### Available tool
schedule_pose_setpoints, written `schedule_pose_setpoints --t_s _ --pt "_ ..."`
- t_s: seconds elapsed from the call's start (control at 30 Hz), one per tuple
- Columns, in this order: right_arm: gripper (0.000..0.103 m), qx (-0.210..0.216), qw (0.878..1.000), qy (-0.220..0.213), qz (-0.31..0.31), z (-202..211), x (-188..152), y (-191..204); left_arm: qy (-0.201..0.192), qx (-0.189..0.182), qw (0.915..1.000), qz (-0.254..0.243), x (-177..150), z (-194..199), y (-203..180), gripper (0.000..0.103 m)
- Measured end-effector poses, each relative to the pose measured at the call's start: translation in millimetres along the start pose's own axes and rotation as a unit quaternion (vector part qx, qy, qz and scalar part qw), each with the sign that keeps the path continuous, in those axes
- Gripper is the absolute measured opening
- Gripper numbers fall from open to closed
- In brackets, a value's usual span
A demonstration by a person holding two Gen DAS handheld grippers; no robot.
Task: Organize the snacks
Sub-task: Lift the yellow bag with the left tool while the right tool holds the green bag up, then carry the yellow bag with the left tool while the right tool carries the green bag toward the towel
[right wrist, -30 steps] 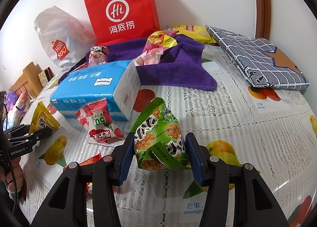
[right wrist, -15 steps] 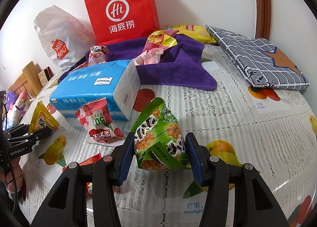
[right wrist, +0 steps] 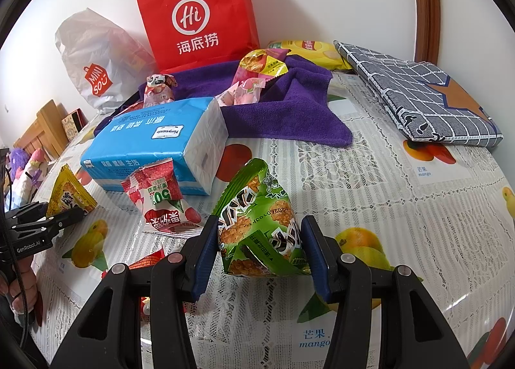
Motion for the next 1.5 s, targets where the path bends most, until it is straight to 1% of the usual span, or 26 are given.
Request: schedule_pose_setpoints --t_s 0.37,0.6,0.73,0.9,0.97,1.13,1.27,1.37,1.5 --pt "0.051 0.0 1.0 0.0 0.0 0 0 0 0.0 0.0 1.0 0.0 0 0 1 0.048" --pt "0.051 0.01 1.0 -0.004 -0.002 1 -1 0 -0.005 -0.013 0.9999 0.001 -1 3 -1 0.047" --pt "0.05 -0.007 1.0 -0.015 0.002 6 -2 3 -0.009 -0.002 1.0 -0.004 -3 7 -1 0.047" --pt "0.05 0.001 1.0 -0.023 0.015 17 -4 14 -0.003 0.001 1.0 -0.005 -5 15 0 0.046" --pt "0.05 0.002 0.999 -0.024 0.022 21 -2 19 -0.007 0.008 0.9999 -0.011 -4 20 -1 0.042" --pt "0.05 0.014 0.999 -0.038 0.034 32 5 29 -0.014 0.0 0.9999 -0.008 2 30 -3 0.038" --pt "0.05 0.017 0.998 -0.048 0.04 38 11 34 -0.007 -0.007 1.0 0.0 5 30 -2 0.036" --pt "0.05 0.016 0.998 -0.049 0.039 39 15 35 -0.003 -0.017 0.9998 0.014 6 30 2 0.035" --pt "0.05 0.017 0.997 -0.056 0.043 43 20 38 -0.007 -0.025 0.9994 0.023 10 35 5 0.035"
Point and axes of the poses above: each gripper's, at about its wrist camera, not at the fingertips, and z roughly against the way its jaws point, y to its left, x to its top, the point moved 2 cm from there along -z, roughly the way its jaws point, and after that the axes turned 3 degrees about x, right-handed, at the moved point
